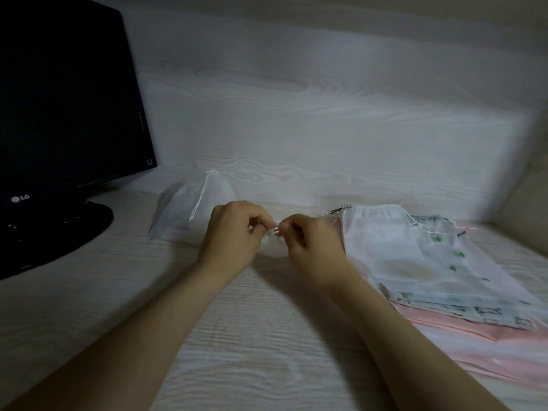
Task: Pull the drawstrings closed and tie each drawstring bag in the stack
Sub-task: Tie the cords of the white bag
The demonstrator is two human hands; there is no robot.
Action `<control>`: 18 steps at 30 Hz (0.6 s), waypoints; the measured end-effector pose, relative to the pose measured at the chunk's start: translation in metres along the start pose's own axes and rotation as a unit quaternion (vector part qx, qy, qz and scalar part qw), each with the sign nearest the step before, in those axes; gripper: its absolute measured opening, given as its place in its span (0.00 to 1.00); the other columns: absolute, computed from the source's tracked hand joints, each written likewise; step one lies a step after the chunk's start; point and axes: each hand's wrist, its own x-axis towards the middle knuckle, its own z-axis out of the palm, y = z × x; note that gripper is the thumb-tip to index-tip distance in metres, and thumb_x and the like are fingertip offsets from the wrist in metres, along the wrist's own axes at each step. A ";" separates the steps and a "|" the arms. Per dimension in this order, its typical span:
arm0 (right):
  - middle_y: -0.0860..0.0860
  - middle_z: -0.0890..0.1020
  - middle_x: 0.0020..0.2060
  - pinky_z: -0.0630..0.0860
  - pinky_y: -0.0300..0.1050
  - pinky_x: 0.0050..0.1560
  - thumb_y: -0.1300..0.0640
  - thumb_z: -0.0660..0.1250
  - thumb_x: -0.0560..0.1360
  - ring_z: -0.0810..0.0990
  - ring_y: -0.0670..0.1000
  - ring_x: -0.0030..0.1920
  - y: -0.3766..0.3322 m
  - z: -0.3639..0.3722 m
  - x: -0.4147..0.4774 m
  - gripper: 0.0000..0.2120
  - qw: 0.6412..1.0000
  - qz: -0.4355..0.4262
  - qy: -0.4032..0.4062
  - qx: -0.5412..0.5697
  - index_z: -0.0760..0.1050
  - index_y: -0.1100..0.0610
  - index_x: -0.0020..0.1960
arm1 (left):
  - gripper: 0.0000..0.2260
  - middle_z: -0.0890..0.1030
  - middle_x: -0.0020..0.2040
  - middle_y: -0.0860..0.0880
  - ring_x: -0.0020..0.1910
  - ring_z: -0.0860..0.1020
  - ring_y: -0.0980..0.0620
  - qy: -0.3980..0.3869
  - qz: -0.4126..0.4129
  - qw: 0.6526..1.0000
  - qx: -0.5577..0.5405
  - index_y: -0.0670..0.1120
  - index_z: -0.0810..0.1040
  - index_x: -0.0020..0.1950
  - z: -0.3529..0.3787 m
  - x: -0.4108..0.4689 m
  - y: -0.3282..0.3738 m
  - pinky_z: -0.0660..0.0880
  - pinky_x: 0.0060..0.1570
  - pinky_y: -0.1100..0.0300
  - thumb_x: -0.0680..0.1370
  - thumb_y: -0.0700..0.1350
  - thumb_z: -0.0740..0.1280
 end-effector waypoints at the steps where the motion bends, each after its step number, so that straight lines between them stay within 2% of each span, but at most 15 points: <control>1: 0.46 0.85 0.39 0.73 0.36 0.43 0.58 0.64 0.83 0.81 0.43 0.40 -0.001 0.000 0.000 0.10 1.000 0.008 0.006 0.021 0.82 0.52 0.46 | 0.11 0.87 0.44 0.57 0.45 0.84 0.57 -0.003 0.005 1.000 -0.004 0.51 0.90 0.45 0.001 -0.001 0.002 0.81 0.50 0.55 0.76 0.35 0.74; 4: 0.40 0.81 0.33 0.71 0.32 0.39 0.58 0.65 0.83 0.79 0.38 0.37 -0.002 -0.004 0.001 0.13 0.997 0.029 0.037 0.056 0.80 0.47 0.43 | 0.07 0.86 0.46 0.57 0.46 0.83 0.58 -0.030 0.009 0.999 -0.017 0.52 0.89 0.47 0.002 -0.003 0.006 0.80 0.50 0.58 0.76 0.40 0.74; 7: 0.40 0.82 0.34 0.69 0.28 0.38 0.58 0.65 0.83 0.79 0.37 0.36 -0.001 -0.006 0.002 0.11 0.994 0.054 0.063 0.074 0.83 0.53 0.45 | 0.04 0.84 0.46 0.57 0.47 0.83 0.58 -0.066 -0.014 0.997 -0.024 0.54 0.86 0.40 0.003 -0.002 0.004 0.80 0.51 0.58 0.75 0.49 0.76; 10: 0.44 0.85 0.37 0.71 0.30 0.39 0.57 0.66 0.83 0.81 0.40 0.39 0.002 -0.003 0.003 0.10 0.993 0.065 0.072 0.063 0.85 0.56 0.47 | 0.07 0.82 0.49 0.56 0.48 0.81 0.60 -0.077 -0.087 0.992 -0.041 0.53 0.83 0.38 0.001 0.001 0.006 0.75 0.49 0.63 0.76 0.51 0.74; 12: 0.45 0.85 0.38 0.70 0.29 0.40 0.57 0.66 0.82 0.81 0.41 0.41 0.003 -0.003 0.003 0.11 0.993 0.066 0.081 0.054 0.85 0.57 0.47 | 0.10 0.81 0.47 0.55 0.45 0.80 0.58 -0.064 -0.153 0.982 -0.093 0.47 0.81 0.37 0.000 0.005 0.008 0.73 0.47 0.61 0.76 0.50 0.71; 14: 0.46 0.86 0.39 0.71 0.30 0.40 0.57 0.66 0.82 0.81 0.42 0.42 0.005 -0.003 0.004 0.11 0.993 0.071 0.086 0.045 0.85 0.57 0.47 | 0.14 0.80 0.41 0.52 0.42 0.79 0.54 -0.045 -0.221 0.954 -0.199 0.39 0.79 0.38 -0.004 0.010 0.009 0.72 0.46 0.56 0.73 0.51 0.68; 15: 0.47 0.86 0.39 0.71 0.33 0.40 0.57 0.66 0.81 0.81 0.42 0.40 0.006 -0.003 0.005 0.11 0.993 0.076 0.086 0.038 0.86 0.57 0.47 | 0.15 0.82 0.40 0.51 0.43 0.80 0.50 -0.028 -0.256 0.930 -0.262 0.39 0.80 0.39 -0.005 0.013 0.009 0.74 0.48 0.54 0.73 0.51 0.68; 18: 0.46 0.86 0.40 0.72 0.36 0.41 0.57 0.66 0.81 0.81 0.43 0.40 0.007 -0.003 0.005 0.11 0.993 0.077 0.086 0.025 0.86 0.56 0.47 | 0.11 0.89 0.48 0.45 0.53 0.86 0.46 0.004 -0.305 0.867 -0.394 0.43 0.85 0.41 -0.012 0.015 0.015 0.80 0.59 0.51 0.81 0.45 0.68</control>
